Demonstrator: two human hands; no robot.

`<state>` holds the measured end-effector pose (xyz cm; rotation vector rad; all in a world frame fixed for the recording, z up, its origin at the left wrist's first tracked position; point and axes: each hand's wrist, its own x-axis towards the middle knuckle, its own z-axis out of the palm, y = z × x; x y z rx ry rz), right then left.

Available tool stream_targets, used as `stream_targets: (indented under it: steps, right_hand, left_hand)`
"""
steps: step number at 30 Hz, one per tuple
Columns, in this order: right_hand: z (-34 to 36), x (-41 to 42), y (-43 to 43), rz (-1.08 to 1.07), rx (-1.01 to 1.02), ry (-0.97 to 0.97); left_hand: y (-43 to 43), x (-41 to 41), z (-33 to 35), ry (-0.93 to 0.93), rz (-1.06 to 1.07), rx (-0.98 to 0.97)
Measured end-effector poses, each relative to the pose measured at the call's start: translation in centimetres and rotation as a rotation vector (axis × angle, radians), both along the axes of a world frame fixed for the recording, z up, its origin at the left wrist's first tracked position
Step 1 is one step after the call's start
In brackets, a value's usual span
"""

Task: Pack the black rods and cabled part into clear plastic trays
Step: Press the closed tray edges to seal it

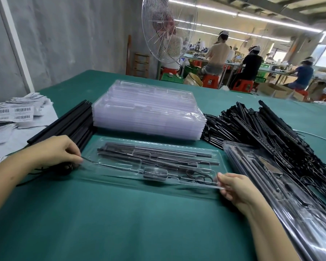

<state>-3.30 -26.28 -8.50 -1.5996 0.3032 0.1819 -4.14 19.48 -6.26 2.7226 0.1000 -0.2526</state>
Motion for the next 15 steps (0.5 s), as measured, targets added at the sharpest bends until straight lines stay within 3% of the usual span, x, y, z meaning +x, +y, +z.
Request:
stream_targets:
  steps: [5, 8, 12, 15]
  right_hand:
    - [-0.2, 0.3, 0.0, -0.067, 0.104, -0.011]
    - [-0.2, 0.4, 0.5, -0.132, 0.123, -0.028]
    - [-0.1, 0.2, 0.8, -0.124, 0.121, -0.044]
    - [-0.2, 0.0, 0.5, -0.076, 0.069, -0.057]
  left_hand:
    - [0.8, -0.8, -0.6, 0.159, 0.090, -0.485]
    - [1.4, -1.5, -1.3, 0.185, 0.080, -0.605]
    - [0.6, -1.6, -0.9, 0.151, 0.106, -0.592]
    - [-0.1, -1.3, -1.1, 0.028, 0.086, -0.424]
